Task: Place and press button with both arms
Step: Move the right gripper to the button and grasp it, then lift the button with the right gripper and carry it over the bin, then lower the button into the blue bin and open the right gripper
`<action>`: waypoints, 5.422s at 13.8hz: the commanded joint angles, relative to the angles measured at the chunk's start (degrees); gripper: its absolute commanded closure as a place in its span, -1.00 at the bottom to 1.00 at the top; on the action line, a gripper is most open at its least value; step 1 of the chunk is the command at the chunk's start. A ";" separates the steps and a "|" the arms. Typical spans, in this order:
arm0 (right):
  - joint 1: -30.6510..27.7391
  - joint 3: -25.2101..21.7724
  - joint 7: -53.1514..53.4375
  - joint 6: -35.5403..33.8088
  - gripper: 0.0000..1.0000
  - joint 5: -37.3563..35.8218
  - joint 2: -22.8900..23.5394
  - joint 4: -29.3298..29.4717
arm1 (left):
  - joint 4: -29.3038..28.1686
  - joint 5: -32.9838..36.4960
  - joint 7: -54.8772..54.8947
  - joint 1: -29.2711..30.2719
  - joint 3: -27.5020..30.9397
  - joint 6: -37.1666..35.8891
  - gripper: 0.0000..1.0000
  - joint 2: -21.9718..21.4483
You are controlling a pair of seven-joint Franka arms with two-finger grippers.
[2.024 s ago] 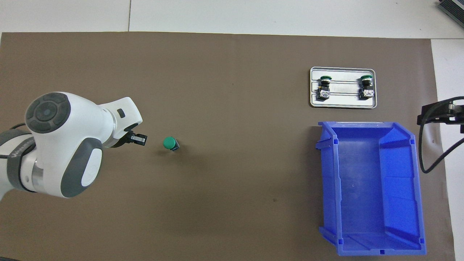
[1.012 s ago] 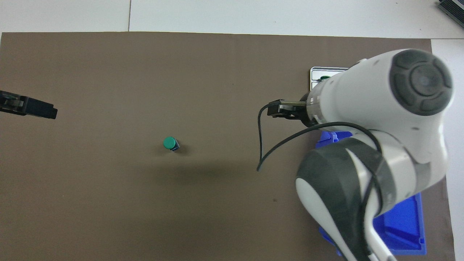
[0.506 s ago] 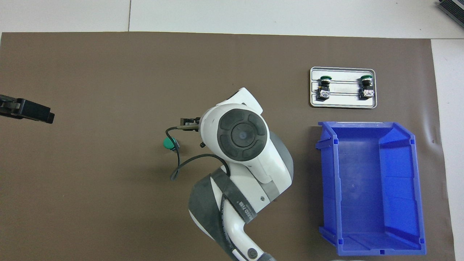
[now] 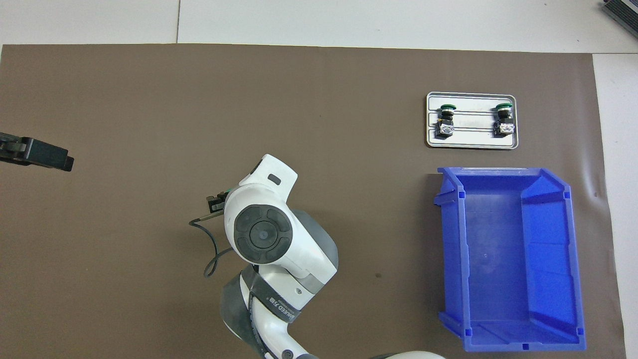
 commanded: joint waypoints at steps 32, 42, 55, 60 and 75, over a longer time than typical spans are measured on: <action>3.30 -0.17 0.29 9.32 -0.54 -8.03 8.34 1.44 | -2.93 0.54 -0.23 0.65 -0.49 0.91 -1.00 -1.97; 4.80 -0.87 2.57 2.21 1.00 -11.55 8.16 4.60 | -2.93 0.54 -0.15 0.56 -0.49 0.91 -1.00 -1.97; -15.13 -1.57 -5.92 -12.21 1.00 -10.68 -20.98 -6.96 | -2.93 0.54 -0.15 0.65 -0.49 0.91 -1.00 -1.97; -26.64 -1.57 -21.91 -18.18 1.00 -9.45 -31.29 -18.85 | -2.93 0.54 -0.23 0.65 -0.49 0.91 -1.00 -1.97; -48.90 -1.75 -48.49 -1.87 1.00 -0.13 -40.10 -47.68 | -2.93 0.54 -0.15 0.56 -0.49 0.91 -1.00 -1.97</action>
